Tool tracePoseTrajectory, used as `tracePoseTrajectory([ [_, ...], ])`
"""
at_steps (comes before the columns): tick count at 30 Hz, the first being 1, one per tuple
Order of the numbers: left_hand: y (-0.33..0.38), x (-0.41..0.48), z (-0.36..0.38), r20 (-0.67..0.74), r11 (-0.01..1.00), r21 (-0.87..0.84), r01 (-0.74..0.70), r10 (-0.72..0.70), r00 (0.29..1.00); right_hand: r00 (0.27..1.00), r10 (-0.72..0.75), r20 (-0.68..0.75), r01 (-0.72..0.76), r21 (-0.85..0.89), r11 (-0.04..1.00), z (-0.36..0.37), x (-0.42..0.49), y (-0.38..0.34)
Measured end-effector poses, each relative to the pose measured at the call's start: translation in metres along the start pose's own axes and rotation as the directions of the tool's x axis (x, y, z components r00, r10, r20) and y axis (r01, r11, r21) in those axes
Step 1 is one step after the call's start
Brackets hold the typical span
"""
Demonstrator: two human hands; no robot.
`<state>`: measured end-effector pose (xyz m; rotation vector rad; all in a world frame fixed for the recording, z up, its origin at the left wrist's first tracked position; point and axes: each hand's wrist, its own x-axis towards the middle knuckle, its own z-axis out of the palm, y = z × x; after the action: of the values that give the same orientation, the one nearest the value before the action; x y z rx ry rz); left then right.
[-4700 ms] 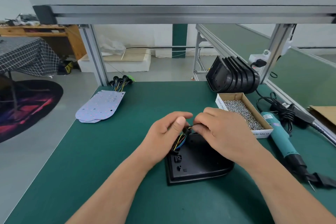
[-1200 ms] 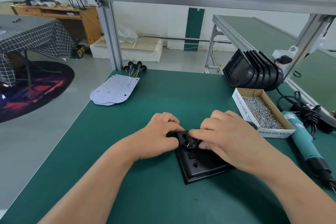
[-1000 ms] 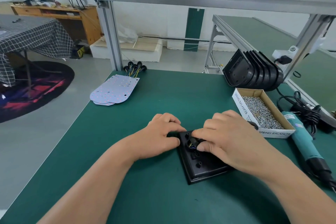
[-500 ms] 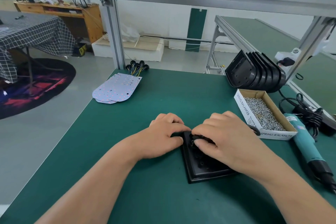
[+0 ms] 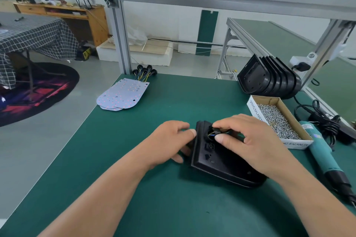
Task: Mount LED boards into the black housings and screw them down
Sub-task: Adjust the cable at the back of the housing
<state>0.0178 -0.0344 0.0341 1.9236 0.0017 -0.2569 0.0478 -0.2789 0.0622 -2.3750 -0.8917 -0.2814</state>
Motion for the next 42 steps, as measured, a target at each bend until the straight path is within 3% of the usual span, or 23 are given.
tracePoseTrajectory([
  [4, 0.002, -0.004, 0.013, 0.154, 0.928, -0.356, 0.113, -0.061, 0.986, 0.999, 0.031, 0.024, -0.031, -0.021, 0.999, 0.003, 0.000, -0.004],
  [9, 0.001, -0.002, 0.019, 0.124, 0.880, -0.462, 0.113, -0.062, 0.990, 0.997, 0.079, 0.005, -0.079, 0.024, 0.997, 0.007, 0.000, -0.006],
  [13, 0.002, -0.003, 0.020, 0.108, 0.874, -0.475, 0.105, -0.060, 0.992, 0.997, 0.058, -0.048, -0.061, -0.069, 0.996, 0.011, 0.001, -0.009],
  [21, 0.006, -0.005, 0.023, 0.074, 0.860, -0.501, 0.098, -0.070, 0.995, 0.995, -0.067, 0.077, 0.070, -0.047, 0.996, 0.002, -0.002, -0.003],
  [35, 0.005, -0.005, 0.023, 0.076, 0.874, -0.479, 0.089, -0.059, 0.995, 0.991, -0.124, -0.047, 0.125, 0.014, 0.992, 0.015, -0.002, -0.003],
  [42, 0.004, -0.004, 0.024, 0.080, 0.882, -0.464, 0.089, -0.058, 0.995, 0.951, -0.307, -0.035, 0.294, -0.203, 0.934, 0.013, 0.003, -0.013],
])
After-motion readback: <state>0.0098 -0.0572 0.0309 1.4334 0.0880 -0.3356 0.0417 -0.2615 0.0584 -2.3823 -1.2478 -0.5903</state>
